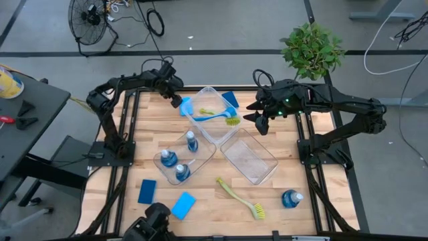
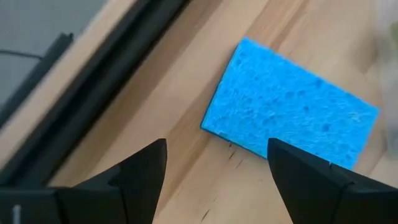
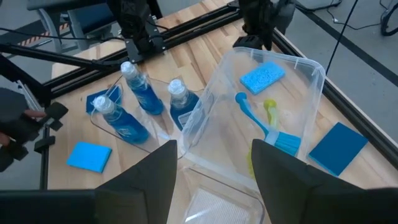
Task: Pick & Place Kitchen Sink Supplies
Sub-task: Put the blue sponge into the right transparent bin
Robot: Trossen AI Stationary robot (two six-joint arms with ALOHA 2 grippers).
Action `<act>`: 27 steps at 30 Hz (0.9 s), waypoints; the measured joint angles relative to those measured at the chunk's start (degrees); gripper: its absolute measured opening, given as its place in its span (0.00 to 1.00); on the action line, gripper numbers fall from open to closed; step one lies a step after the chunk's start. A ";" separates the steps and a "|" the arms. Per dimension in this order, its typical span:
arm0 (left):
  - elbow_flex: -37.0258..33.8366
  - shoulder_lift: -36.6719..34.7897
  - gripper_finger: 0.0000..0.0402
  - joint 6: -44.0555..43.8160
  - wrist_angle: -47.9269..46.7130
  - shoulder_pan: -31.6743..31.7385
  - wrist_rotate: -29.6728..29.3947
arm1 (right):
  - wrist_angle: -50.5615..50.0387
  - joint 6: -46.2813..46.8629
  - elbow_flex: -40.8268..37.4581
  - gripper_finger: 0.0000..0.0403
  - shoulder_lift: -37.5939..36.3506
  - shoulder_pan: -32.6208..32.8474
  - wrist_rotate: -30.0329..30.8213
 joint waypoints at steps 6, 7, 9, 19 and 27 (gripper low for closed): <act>0.00 1.90 0.70 -1.61 0.32 0.02 0.06 | -0.02 0.00 -0.01 0.52 0.00 0.01 0.00; 0.00 1.90 0.70 -1.61 0.80 0.02 0.09 | -0.02 0.00 -0.01 0.52 0.00 0.01 0.00; 0.00 1.90 0.70 -1.71 2.54 0.02 0.28 | -0.02 0.00 -0.01 0.52 0.00 0.01 0.00; 0.00 1.90 0.69 -0.15 3.45 -0.47 3.16 | -0.02 0.00 -0.01 0.52 0.00 0.01 0.00; 0.00 1.90 0.69 3.42 3.32 -1.59 1.12 | -0.04 0.00 -0.01 0.52 0.00 0.00 0.00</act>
